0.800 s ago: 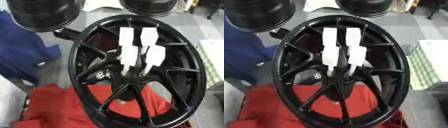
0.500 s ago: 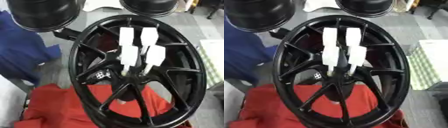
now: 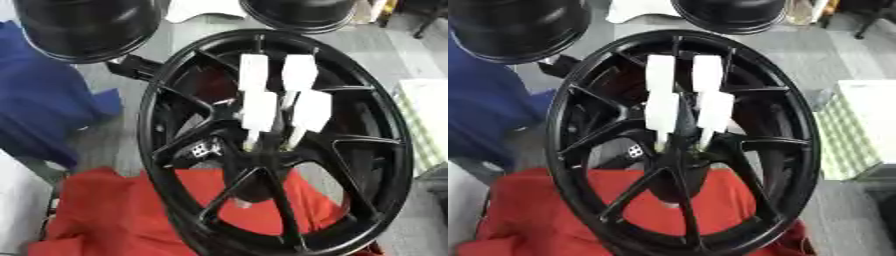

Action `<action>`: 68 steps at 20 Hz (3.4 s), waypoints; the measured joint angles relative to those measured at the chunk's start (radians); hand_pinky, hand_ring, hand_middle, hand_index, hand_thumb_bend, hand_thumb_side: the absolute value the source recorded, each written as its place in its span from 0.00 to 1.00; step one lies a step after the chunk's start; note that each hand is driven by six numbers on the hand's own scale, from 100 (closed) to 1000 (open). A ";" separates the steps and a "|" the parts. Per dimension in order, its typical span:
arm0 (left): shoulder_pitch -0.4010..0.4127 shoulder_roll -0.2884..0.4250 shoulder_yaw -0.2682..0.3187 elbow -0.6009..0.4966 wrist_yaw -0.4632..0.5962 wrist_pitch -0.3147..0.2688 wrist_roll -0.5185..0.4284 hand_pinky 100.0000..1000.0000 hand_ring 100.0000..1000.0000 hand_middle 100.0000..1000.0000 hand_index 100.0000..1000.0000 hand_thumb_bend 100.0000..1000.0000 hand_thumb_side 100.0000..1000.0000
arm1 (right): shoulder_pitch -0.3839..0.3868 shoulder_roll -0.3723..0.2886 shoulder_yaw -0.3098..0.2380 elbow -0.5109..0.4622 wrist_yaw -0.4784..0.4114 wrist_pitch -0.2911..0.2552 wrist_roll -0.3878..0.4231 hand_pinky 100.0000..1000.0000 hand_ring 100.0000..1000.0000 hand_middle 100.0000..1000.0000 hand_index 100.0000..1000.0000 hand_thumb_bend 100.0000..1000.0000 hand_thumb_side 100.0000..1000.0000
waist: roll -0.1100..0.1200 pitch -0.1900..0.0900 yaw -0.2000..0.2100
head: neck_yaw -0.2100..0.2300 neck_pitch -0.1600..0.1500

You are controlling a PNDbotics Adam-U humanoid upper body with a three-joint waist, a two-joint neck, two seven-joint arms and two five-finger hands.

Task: Pull the pin out of the wheel hub.

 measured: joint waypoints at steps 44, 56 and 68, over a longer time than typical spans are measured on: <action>-0.020 0.007 -0.018 0.000 0.000 0.007 -0.018 0.68 0.72 0.79 0.83 0.58 0.65 | -0.163 0.022 0.257 -0.062 0.053 0.060 0.183 0.89 0.88 0.81 0.85 0.05 0.12 | -0.029 0.010 0.025 | -0.020 0.000; -0.027 0.007 -0.023 0.000 0.000 0.009 -0.023 0.68 0.72 0.79 0.83 0.57 0.65 | -0.222 0.088 0.327 0.013 0.092 0.155 0.116 0.88 0.86 0.82 0.85 0.07 0.17 | -0.035 0.024 0.031 | -0.024 0.002; -0.036 0.007 -0.024 0.000 0.005 0.010 -0.024 0.68 0.72 0.79 0.83 0.57 0.65 | -0.232 0.121 0.352 0.058 0.093 0.127 0.133 0.88 0.90 0.86 0.89 0.11 0.18 | -0.035 0.037 0.034 | -0.031 0.015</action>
